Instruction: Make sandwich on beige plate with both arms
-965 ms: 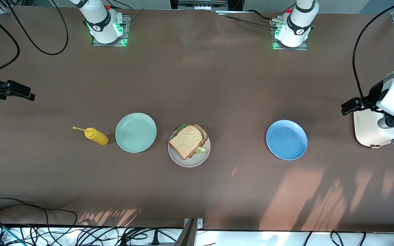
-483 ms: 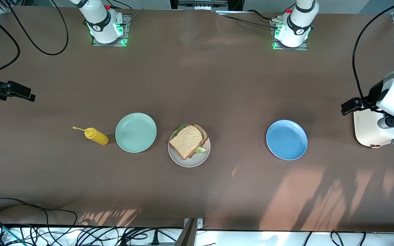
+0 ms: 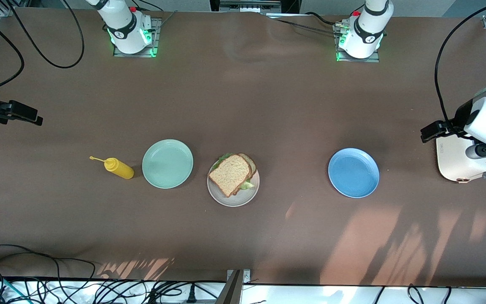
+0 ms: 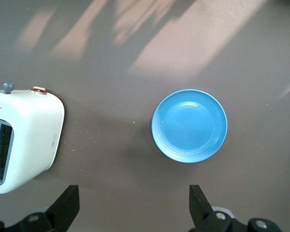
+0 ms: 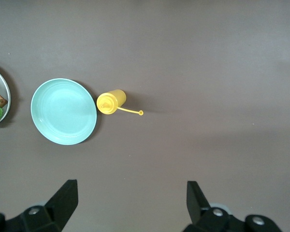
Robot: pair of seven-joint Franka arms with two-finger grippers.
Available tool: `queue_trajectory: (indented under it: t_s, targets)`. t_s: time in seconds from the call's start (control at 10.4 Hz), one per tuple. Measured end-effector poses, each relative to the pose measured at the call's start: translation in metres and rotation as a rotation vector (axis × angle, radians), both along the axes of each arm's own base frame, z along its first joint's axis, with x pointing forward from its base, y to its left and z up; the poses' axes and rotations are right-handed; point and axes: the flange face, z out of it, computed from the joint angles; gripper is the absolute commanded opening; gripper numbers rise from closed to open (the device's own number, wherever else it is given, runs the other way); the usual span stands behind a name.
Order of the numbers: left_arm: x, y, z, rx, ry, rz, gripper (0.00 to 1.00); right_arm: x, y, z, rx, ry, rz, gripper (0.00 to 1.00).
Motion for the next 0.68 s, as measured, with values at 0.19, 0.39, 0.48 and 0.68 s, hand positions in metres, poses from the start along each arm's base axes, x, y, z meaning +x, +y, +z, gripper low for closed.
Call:
queue_trajectory:
  t_s: [0.19,0.39,0.48,0.68]
  targets:
    - [0.0,0.0,-0.0003,0.0,0.001,0.0,1.0,0.0006,-0.0014,-0.0016,-0.002,0.002,-0.002,1.0]
    - [-0.0001,0.0,-0.0004,0.0,0.001,0.0,1.0,0.0012,-0.0016,-0.0012,-0.002,-0.003,-0.003,1.0]
    - [-0.0001,0.0,-0.0004,0.0,0.001,0.0,1.0,0.0015,-0.0016,-0.001,-0.003,-0.006,-0.003,1.0]
    - [-0.0001,0.0,-0.0005,0.0,0.001,0.0,1.0,0.0017,-0.0017,-0.0009,-0.003,-0.007,-0.003,1.0]
